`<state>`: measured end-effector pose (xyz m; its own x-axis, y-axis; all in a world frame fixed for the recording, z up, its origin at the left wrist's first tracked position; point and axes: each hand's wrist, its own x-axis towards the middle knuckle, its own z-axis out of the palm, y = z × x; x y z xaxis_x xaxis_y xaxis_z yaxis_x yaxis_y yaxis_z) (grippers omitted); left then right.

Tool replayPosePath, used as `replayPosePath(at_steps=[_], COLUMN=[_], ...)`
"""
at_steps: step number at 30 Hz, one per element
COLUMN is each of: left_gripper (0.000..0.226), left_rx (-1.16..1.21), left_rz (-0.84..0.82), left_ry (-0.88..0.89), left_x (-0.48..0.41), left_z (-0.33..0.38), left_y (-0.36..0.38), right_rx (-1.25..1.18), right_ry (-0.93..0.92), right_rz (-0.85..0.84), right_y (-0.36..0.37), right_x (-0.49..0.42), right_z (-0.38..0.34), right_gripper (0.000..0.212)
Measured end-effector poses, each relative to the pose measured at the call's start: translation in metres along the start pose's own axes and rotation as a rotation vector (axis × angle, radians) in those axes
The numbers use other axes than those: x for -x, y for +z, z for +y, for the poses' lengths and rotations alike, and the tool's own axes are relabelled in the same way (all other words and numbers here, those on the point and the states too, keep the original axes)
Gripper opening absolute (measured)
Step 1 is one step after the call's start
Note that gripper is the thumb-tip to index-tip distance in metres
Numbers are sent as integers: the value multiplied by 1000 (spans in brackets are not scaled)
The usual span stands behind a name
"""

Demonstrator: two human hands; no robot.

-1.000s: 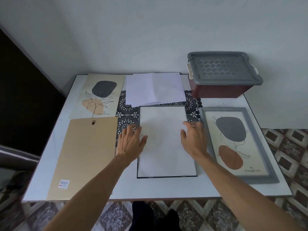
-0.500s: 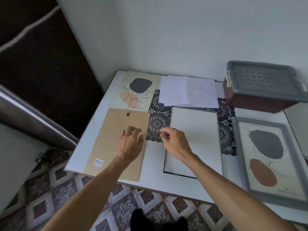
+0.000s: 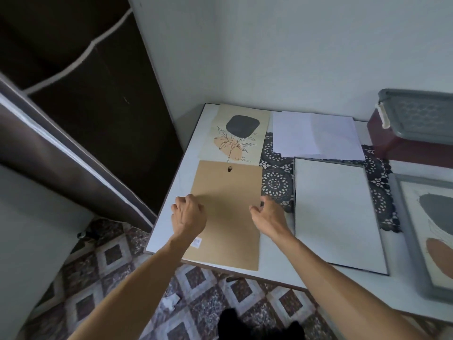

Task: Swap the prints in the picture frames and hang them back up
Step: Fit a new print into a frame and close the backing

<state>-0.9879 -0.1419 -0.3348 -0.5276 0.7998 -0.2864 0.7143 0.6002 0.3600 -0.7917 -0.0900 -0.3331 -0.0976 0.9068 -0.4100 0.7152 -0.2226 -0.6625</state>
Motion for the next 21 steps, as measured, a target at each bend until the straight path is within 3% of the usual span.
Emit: replayPosePath(at_steps=[7,11,13,15,21], left_gripper=[38,35,29,24,10], left_rx=[218,316,373,437,560], left_rz=[5,89,123,152,117], left_ry=[-156,-186,-190,-178,-88], left_x=[-14,-18,-19,-17,-2], left_z=[-6,-9,-5,1,45], left_y=[-6,-10,-11,-13,-12], right_rx=[-162,-188,-186,-205,-301], right_ry=[61,50,41,46,60], right_rz=[51,110,128,136,276], right_y=[5,2,-3,-10,-44], right_x=[4,9,12,12,12], right_z=[-1,-1,-1,1,16], right_gripper=[39,10,16,5,24])
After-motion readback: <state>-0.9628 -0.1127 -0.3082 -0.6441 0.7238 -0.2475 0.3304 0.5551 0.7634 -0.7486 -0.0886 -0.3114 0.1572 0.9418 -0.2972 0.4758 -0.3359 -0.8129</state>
